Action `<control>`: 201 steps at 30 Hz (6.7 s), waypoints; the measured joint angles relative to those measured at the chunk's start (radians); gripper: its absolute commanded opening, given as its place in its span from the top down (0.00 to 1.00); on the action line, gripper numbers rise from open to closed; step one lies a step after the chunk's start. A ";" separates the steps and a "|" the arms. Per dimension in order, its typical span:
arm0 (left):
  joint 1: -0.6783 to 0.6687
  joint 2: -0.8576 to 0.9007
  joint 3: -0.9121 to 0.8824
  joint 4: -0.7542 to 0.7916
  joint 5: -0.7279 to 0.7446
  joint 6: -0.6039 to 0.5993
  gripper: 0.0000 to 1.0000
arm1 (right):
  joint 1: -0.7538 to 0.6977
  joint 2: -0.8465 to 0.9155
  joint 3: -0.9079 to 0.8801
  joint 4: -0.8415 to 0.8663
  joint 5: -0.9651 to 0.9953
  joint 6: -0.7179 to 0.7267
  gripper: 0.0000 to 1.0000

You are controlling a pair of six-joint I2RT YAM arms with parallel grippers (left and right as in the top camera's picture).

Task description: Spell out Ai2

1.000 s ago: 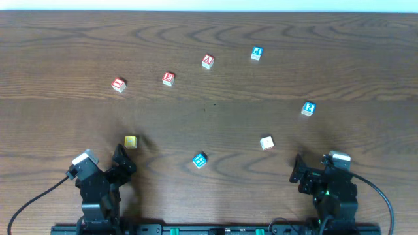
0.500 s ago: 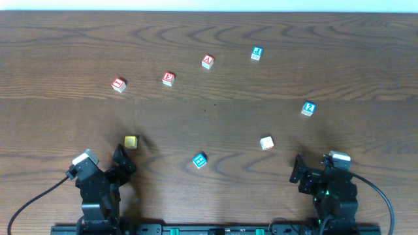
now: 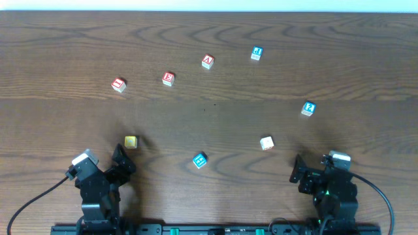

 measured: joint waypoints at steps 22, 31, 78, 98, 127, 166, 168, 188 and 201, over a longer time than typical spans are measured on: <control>0.000 0.314 0.051 0.218 -0.053 0.183 0.04 | 0.000 0.000 0.000 0.000 0.000 0.000 0.01; 0.000 0.837 0.436 0.214 -0.095 0.259 0.05 | 0.000 0.000 0.000 0.000 -0.001 0.000 0.01; 0.092 2.151 1.608 -0.313 0.214 -0.249 0.05 | 0.000 -0.002 0.000 0.000 0.000 0.000 0.01; 0.092 2.154 1.608 -0.306 0.223 -0.274 0.05 | 0.000 -0.002 0.000 0.000 0.000 0.000 0.01; 0.094 2.159 1.466 -0.166 0.214 -0.275 0.07 | 0.000 -0.002 0.000 0.000 0.000 0.000 0.01; 0.102 2.160 1.427 -0.151 0.212 -0.235 0.69 | 0.000 -0.002 0.000 0.000 0.000 0.000 0.01; 0.102 2.160 1.427 -0.151 0.212 -0.212 0.70 | 0.000 -0.002 0.000 0.000 0.000 0.000 0.01; -0.035 2.160 1.617 -0.334 0.249 0.014 0.94 | 0.000 -0.002 0.000 0.000 0.000 0.000 0.01; -0.444 2.154 1.714 -0.304 0.219 0.127 0.95 | 0.000 -0.002 0.000 0.000 0.000 0.000 0.01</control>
